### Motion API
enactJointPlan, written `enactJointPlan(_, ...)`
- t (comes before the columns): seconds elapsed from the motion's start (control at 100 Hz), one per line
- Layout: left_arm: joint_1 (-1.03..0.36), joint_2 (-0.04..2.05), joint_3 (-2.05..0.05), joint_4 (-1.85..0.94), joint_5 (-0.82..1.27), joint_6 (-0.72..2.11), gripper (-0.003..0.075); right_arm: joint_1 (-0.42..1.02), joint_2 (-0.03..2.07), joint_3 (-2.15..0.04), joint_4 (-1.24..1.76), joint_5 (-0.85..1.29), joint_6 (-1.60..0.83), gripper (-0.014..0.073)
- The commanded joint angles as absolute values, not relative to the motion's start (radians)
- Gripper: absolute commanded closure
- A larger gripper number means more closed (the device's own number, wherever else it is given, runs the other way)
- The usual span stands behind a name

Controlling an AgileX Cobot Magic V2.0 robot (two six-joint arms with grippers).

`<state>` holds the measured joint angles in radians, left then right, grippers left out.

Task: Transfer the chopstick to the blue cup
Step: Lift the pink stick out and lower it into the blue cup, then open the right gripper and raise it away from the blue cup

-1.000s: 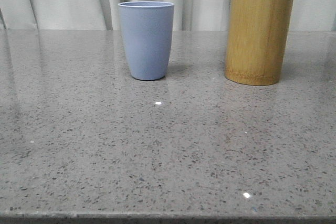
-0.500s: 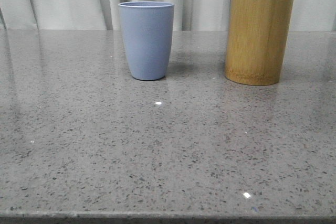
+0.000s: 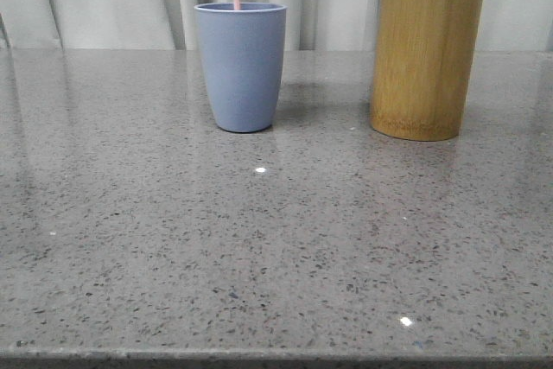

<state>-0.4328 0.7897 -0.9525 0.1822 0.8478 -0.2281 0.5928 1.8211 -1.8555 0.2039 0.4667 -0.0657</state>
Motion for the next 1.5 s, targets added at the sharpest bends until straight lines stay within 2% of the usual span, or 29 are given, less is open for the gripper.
enactJointPlan(0.0,-0.437,0.785,-0.977,0.186,0.789,-0.236,0.0330,0.590,1.788,-1.885,0.201,0.405,-0.077,0.0643)
enactJointPlan(0.26,-0.437,0.785,-0.977,0.186,0.789,-0.236,0.0330,0.590,1.823,-1.884,0.201,0.444,-0.077,0.0621)
enactJointPlan(0.33,-0.437,0.785,-0.977,0.186,0.789,-0.236,0.0330,0.590,1.824,-1.884,0.201,0.453,-0.077,0.0550)
enactJointPlan(0.46,-0.437,0.785,-0.977,0.186,0.789,-0.236,0.0330,0.590,1.824,-1.884,0.201,0.459,-0.077,0.0361)
enactJointPlan(0.53,-0.437,0.785,-0.977,0.186,0.789,-0.236,0.0330,0.590,1.824,-1.884,0.201,0.460,-0.077,0.0307)
enactJointPlan(0.96,-0.437,0.785,-0.977,0.193,0.749,-0.251,0.0330,0.575,1.740,-1.884,0.173,0.469,-0.077,0.0309)
enactJointPlan(1.49,-0.437,0.754,-0.977,0.186,0.707,-0.251,0.0330,0.541,1.603,-1.884,0.074,0.625,-0.075,0.0309)
